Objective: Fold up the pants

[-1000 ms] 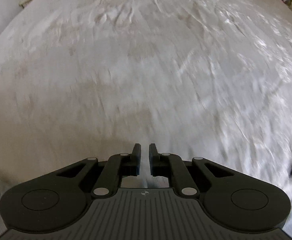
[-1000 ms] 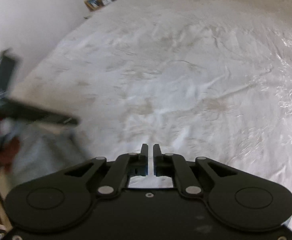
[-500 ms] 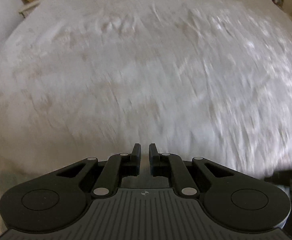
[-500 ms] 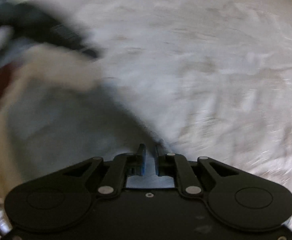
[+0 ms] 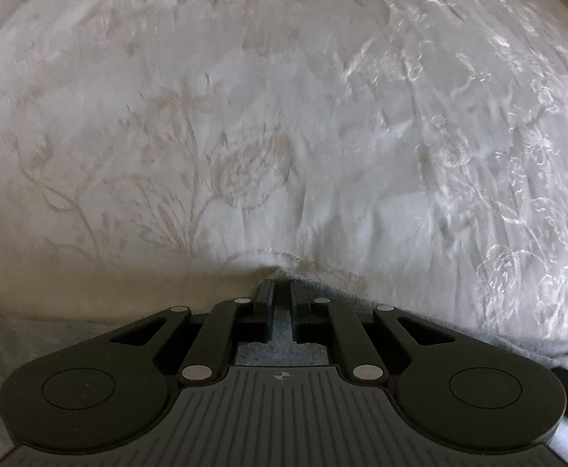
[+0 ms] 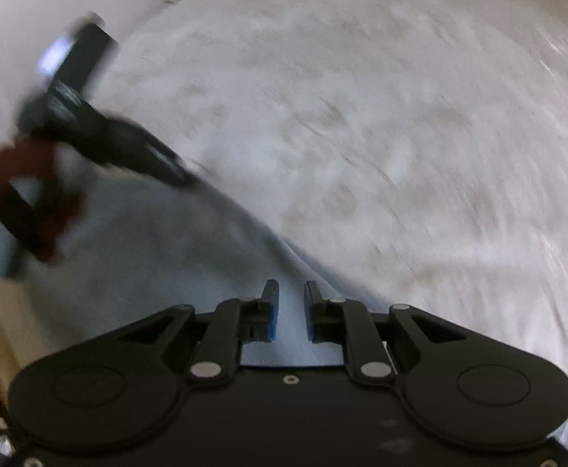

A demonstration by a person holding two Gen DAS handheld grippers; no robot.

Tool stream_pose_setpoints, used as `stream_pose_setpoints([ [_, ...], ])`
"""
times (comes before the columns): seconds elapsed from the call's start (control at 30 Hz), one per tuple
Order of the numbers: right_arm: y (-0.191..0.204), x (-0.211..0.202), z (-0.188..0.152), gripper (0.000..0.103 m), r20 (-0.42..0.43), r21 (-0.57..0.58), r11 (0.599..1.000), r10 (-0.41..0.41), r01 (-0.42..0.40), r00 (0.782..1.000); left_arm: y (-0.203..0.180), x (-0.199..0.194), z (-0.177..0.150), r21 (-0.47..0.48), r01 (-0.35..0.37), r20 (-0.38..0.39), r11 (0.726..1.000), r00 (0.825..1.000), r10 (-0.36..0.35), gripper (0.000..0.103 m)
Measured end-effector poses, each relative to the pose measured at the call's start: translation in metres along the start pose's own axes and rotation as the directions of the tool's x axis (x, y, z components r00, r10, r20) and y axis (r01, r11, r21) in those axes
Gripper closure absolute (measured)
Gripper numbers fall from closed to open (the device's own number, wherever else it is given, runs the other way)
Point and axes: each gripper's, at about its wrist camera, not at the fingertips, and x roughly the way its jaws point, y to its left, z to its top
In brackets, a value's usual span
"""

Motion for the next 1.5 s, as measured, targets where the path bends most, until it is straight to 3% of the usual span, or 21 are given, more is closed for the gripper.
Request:
stream_pose_setpoints([
  [0.07,-0.021,0.004,-0.014,0.089,-0.032,0.072,0.992,-0.101,0.103,0.994,-0.004,-0.015,-0.006,0.024,-0.022,0.036,0.999,0.999,0.021,0.093],
  [0.13,-0.047,0.002,-0.025,0.098,-0.043,0.153,0.964,-0.213,0.217,0.976,-0.007,-0.033,-0.017,0.046,-0.020,0.074,0.999,0.997,0.017,0.093],
  [0.2,-0.060,-0.013,-0.030,0.089,-0.031,0.201,0.943,-0.264,0.265,0.964,-0.012,-0.047,-0.031,0.067,0.000,0.087,0.998,0.996,-0.005,0.093],
  [0.37,-0.047,-0.039,-0.029,0.084,0.056,0.184,0.970,-0.174,0.161,0.983,-0.029,-0.053,-0.081,0.109,0.067,0.032,0.992,0.997,-0.071,0.093],
  [0.47,-0.023,-0.028,-0.026,0.082,0.067,0.151,0.987,-0.070,0.060,0.995,-0.037,-0.049,-0.112,0.142,0.104,-0.036,0.984,0.994,-0.100,0.093],
  [0.53,-0.007,-0.009,-0.019,0.082,0.050,0.105,0.994,-0.044,0.038,0.998,-0.039,-0.046,-0.135,0.172,0.106,-0.072,0.979,0.993,-0.095,0.093],
  [0.6,0.002,0.014,-0.010,0.082,0.030,0.067,0.996,-0.067,0.065,0.997,-0.037,-0.042,-0.156,0.194,0.110,-0.114,0.975,0.990,-0.089,0.093],
  [0.7,-0.006,0.036,0.006,0.082,0.015,0.127,0.983,-0.136,0.133,0.991,-0.033,-0.047,-0.170,0.220,0.120,-0.111,0.968,0.989,-0.097,0.093],
  [0.83,-0.005,0.017,0.012,0.078,0.070,0.187,0.969,-0.177,0.162,0.982,-0.023,-0.061,-0.167,0.201,0.147,-0.097,0.969,0.987,-0.130,0.093],
  [1.0,0.013,-0.025,-0.037,0.072,0.063,0.217,0.964,-0.174,0.157,0.983,-0.014,-0.066,-0.160,0.192,0.160,-0.063,0.968,0.987,-0.151,0.093],
  [1.23,0.018,-0.048,-0.136,0.070,-0.113,0.314,0.908,-0.253,0.277,0.961,-0.010,-0.057,-0.175,0.248,0.162,-0.105,0.955,0.985,-0.139,0.093],
  [1.37,0.011,-0.076,-0.168,0.066,-0.129,0.383,0.874,-0.270,0.299,0.954,-0.009,-0.068,-0.176,0.249,0.153,-0.094,0.956,0.987,-0.133,0.093],
  [1.5,-0.014,-0.111,-0.188,0.063,-0.079,0.491,0.813,-0.317,0.314,0.945,-0.020,-0.085,-0.172,0.230,0.137,-0.053,0.964,0.990,-0.128,0.093],
])
